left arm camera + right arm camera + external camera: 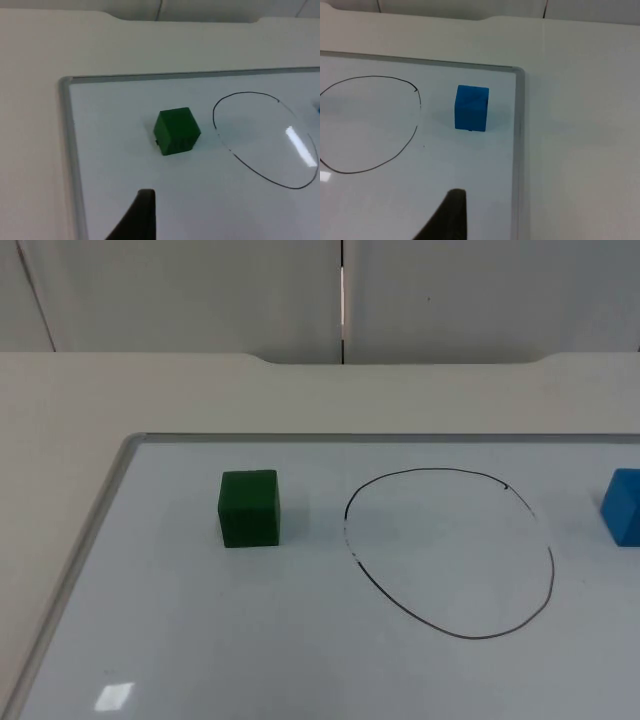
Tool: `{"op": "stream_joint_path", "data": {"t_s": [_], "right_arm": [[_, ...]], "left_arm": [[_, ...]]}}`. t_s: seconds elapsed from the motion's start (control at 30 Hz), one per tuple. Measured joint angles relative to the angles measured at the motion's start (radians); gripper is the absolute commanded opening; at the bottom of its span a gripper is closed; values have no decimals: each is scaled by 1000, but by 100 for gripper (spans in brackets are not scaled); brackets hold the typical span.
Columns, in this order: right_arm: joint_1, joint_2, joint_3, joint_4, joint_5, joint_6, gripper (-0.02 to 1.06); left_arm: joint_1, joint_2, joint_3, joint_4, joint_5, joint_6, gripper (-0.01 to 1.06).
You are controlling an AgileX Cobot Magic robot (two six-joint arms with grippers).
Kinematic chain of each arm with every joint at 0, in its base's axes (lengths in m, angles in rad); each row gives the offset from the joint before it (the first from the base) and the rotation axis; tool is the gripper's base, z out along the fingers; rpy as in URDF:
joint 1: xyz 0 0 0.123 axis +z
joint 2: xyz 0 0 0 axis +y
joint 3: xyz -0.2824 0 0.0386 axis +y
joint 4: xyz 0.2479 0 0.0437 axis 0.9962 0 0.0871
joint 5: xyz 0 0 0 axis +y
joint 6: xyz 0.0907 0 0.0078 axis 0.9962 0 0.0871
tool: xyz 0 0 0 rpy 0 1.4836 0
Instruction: Push the two cubes into the marked area.
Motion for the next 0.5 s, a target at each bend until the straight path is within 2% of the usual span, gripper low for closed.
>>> {"op": "stream_joint_path", "data": {"t_s": [0.2, 0.33, 0.4, 0.5], "right_arm": [[0, 0, 0, 0, 0, 0, 105], [0, 0, 0, 0, 0, 0, 105], [0, 0, 0, 0, 0, 0, 105], [0, 0, 0, 0, 0, 0, 105]], "left_arm": [[0, 106, 0, -165, -13, 175, 98], [0, 166, 0, -201, -17, 248, 96], [0, 213, 0, -227, -18, 265, 92], [0, 254, 0, -258, -19, 287, 80]]}}
